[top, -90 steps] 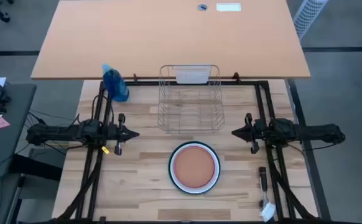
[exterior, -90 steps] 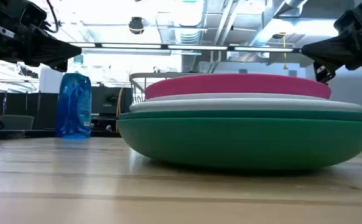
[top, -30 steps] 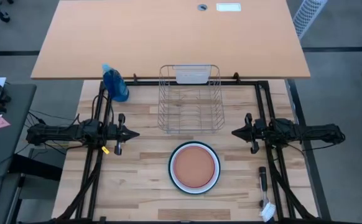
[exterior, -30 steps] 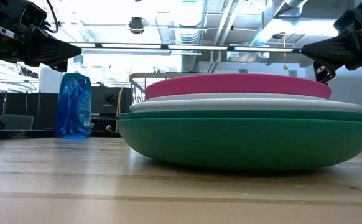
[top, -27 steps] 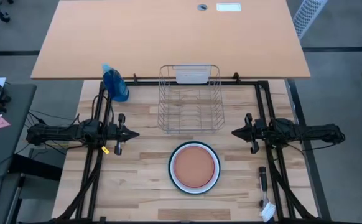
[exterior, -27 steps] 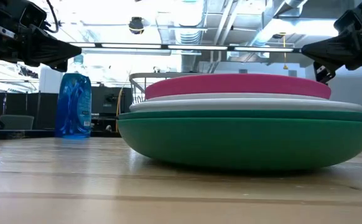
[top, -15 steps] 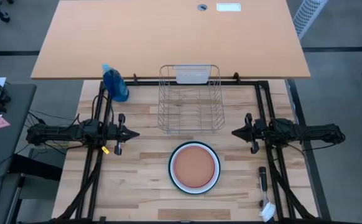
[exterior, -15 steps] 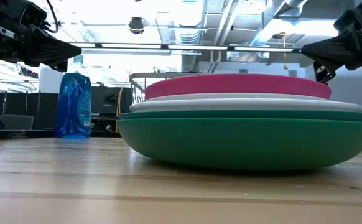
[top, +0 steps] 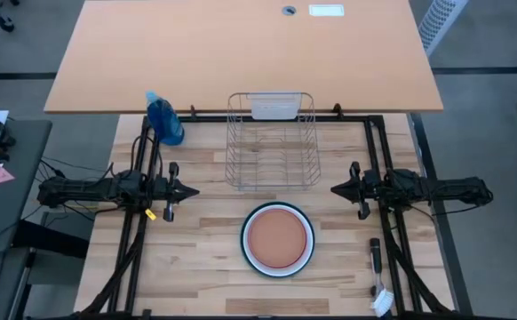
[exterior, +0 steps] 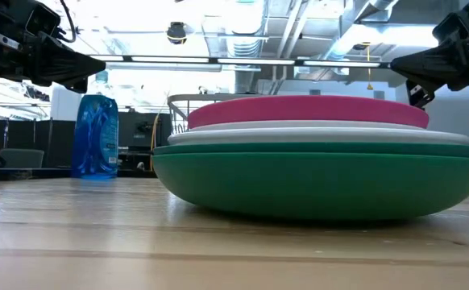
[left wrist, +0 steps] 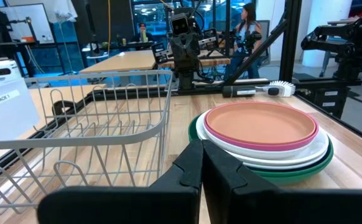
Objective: Sort dishes
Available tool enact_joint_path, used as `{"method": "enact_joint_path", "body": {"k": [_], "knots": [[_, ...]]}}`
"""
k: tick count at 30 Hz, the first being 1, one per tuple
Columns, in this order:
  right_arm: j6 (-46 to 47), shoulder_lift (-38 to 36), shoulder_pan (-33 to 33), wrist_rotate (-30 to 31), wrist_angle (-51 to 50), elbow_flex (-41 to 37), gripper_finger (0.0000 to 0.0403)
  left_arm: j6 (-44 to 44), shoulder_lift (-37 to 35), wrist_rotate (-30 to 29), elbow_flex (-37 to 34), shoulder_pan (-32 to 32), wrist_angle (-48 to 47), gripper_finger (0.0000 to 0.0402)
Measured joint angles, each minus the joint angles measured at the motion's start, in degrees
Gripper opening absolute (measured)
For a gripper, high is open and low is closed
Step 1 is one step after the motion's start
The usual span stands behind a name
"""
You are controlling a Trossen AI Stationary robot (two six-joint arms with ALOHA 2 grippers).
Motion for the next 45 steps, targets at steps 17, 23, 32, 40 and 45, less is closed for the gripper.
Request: {"method": "enact_joint_path", "body": {"k": [17,23,32,40,45], "knots": [[0.03,0.0,-0.01,0.0,0.18,0.0,0.0026,-0.01,0.0,0.01,0.0,0.0,0.0,0.0],[2.25,0.01,-0.01,0.01,1.57,0.37,0.0026,-0.01,0.0,-0.01,0.0,0.0,0.01,0.0],[1.62,3.27,-0.05,0.07,-14.57,22.92,0.0014,-0.01,0.0,-0.01,0.0,-0.02,0.0,0.0],[0.46,19.42,-0.05,0.19,-30.96,58.57,0.0011,-0.01,0.0,-0.01,0.0,0.0,0.02,0.0],[-7.02,29.64,-0.05,0.24,-39.02,78.13,0.0011,-0.01,0.0,0.0,0.0,0.0,0.02,0.0]]}}
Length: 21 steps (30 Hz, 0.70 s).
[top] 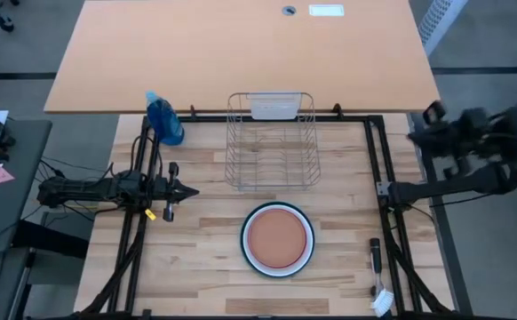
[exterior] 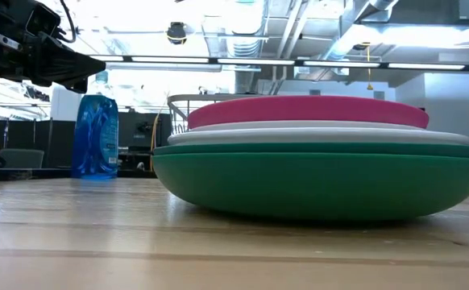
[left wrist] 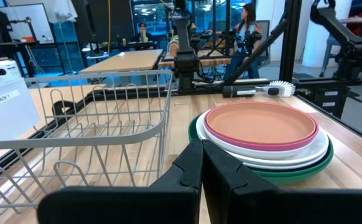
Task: Sort dishes
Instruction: Put the brown plate in the dish rack
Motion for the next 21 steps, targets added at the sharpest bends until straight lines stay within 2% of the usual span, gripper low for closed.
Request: {"method": "enact_joint_path", "body": {"k": [7,12,14,16,21], "knots": [[-4.43,13.16,0.0,4.28,-3.29,18.35,0.0011,0.0,0.0,0.01,0.0,0.0,0.0,0.0],[-7.52,19.86,0.0,4.59,-12.41,21.25,0.0012,0.0,0.0,-0.01,0.0,0.0,0.0,0.0],[-8.33,21.29,0.0,4.59,-20.11,20.05,0.0012,0.0,0.0,-0.01,0.0,-0.01,-0.02,0.0],[-6.98,21.54,0.06,4.58,-23.68,15.49,0.0012,0.0,0.01,0.0,0.0,0.0,0.0,0.0],[-3.06,17.29,2.86,2.59,-9.09,-4.14,0.0012,0.0,0.0,0.0,0.0,0.0,-0.01,0.0]]}}
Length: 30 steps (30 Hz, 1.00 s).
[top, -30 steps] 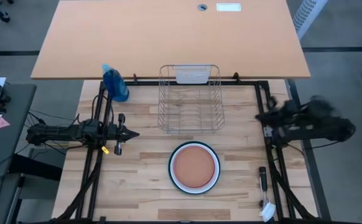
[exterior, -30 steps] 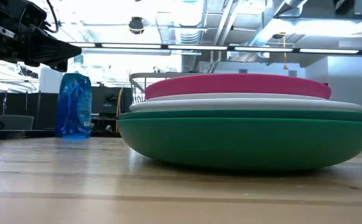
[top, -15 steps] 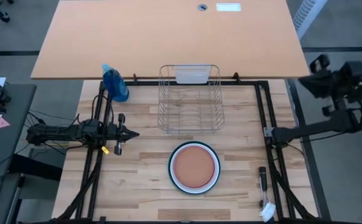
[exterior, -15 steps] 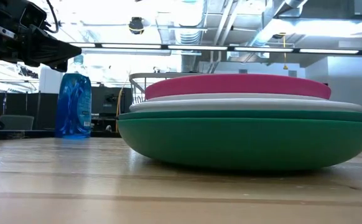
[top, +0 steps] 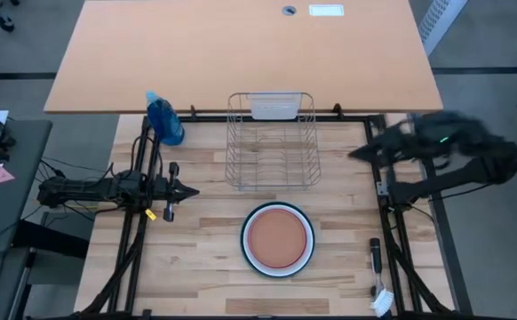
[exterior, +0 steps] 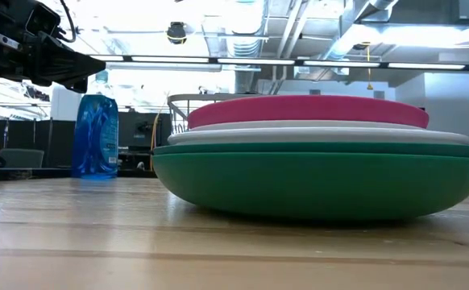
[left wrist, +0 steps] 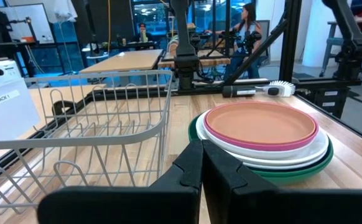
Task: Sort dishes
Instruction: Put the brown plate in the dish rack
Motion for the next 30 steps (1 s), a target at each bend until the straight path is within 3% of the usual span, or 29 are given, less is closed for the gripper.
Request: {"method": "enact_joint_path", "body": {"k": [5,9,18,24,30], "knots": [[3.39,-6.03,3.65,-0.31,15.45,-17.15,0.0012,0.01,0.02,0.0,0.0,0.0,-0.01,0.0],[5.88,-8.41,6.7,-0.21,21.64,-25.42,0.0012,0.0,0.0,0.01,0.0,0.0,0.01,0.0],[11.07,-7.74,8.74,0.27,23.93,-26.25,0.0012,0.0,0.0,-0.01,0.0,0.0,-0.01,0.0],[19.86,-2.91,9.86,2.03,24.06,-26.32,0.0012,0.0,0.02,-0.01,0.0,0.0,0.0,0.0],[20.96,2.78,10.43,1.98,27.41,-26.34,0.0012,0.0,0.0,-0.01,0.0,0.0,0.01,0.0]]}}
